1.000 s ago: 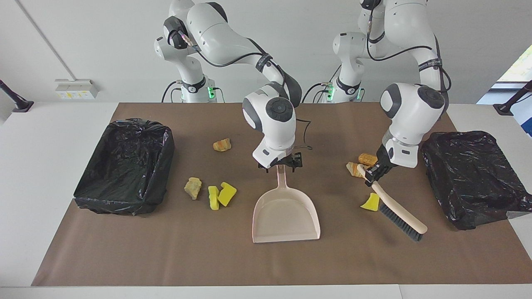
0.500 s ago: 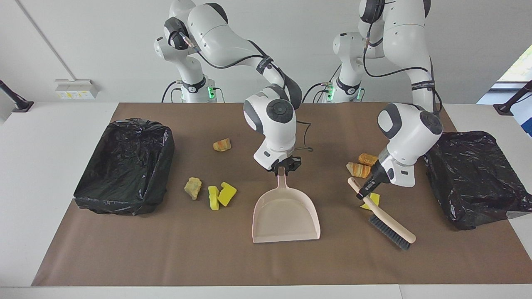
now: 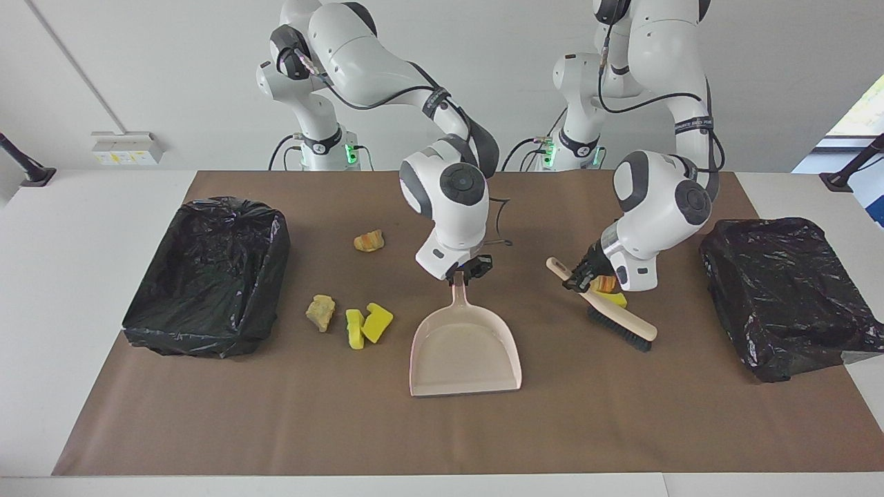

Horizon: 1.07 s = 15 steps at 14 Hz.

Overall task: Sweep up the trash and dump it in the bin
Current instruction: 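Sweep scraps with the left gripper while the right gripper positions the dustpan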

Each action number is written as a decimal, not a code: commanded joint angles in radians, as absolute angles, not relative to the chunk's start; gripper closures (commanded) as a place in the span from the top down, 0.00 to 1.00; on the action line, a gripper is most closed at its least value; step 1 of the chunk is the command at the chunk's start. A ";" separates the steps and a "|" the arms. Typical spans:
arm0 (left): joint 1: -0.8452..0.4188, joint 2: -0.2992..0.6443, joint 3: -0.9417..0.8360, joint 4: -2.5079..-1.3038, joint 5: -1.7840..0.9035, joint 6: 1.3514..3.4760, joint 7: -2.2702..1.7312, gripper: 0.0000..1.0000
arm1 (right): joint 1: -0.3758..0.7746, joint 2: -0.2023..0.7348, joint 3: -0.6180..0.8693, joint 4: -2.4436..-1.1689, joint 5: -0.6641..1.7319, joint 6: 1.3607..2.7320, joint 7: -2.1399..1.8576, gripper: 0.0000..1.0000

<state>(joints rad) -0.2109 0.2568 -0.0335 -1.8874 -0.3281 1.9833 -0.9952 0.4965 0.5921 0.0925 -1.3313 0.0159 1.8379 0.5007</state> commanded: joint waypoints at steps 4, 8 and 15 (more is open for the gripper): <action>-0.259 0.164 -0.020 -1.919 -0.288 1.884 -1.144 0.00 | 0.454 0.301 0.098 -1.609 0.000 1.815 0.125 0.00; -0.265 0.091 -0.021 -1.911 -0.259 1.812 -1.138 0.00 | 0.453 0.238 0.098 -1.741 0.003 1.863 -0.208 0.00; -0.233 0.032 -0.021 -1.934 -0.166 1.586 -0.896 0.00 | 0.405 0.167 0.097 -1.933 -0.044 2.049 -0.773 0.00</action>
